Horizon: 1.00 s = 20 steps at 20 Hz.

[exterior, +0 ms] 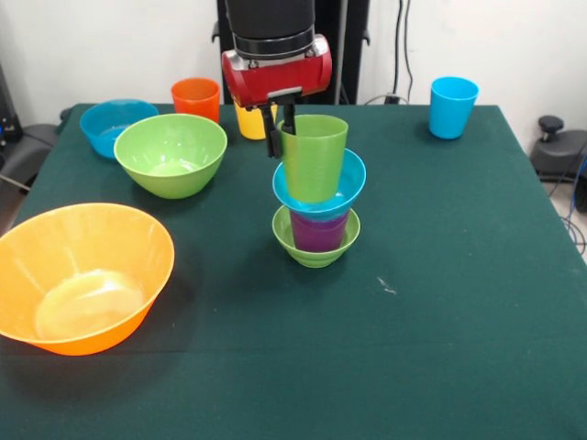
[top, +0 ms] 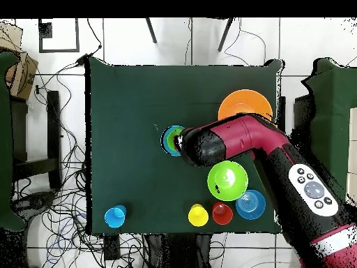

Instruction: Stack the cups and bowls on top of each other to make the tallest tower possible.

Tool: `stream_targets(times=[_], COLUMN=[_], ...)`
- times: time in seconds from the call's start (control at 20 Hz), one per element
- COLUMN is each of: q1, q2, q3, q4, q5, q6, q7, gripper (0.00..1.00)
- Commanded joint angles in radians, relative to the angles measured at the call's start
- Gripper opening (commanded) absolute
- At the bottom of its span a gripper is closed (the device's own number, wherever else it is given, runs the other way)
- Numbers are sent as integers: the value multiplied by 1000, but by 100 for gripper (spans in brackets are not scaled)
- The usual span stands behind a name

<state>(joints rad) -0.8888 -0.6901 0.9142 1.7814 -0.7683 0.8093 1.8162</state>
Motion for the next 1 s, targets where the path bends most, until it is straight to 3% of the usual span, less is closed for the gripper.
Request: stream_targets(times=[0.05,0.55,1.0], q1=[58,68,70], q2=[71,67,72], q3=[-83,-102,-107], q4=[7,46,15], q5=[-107,-102,-104], q6=[80,64,83], q7=[-252,-223,-259], gripper=[0,0,0])
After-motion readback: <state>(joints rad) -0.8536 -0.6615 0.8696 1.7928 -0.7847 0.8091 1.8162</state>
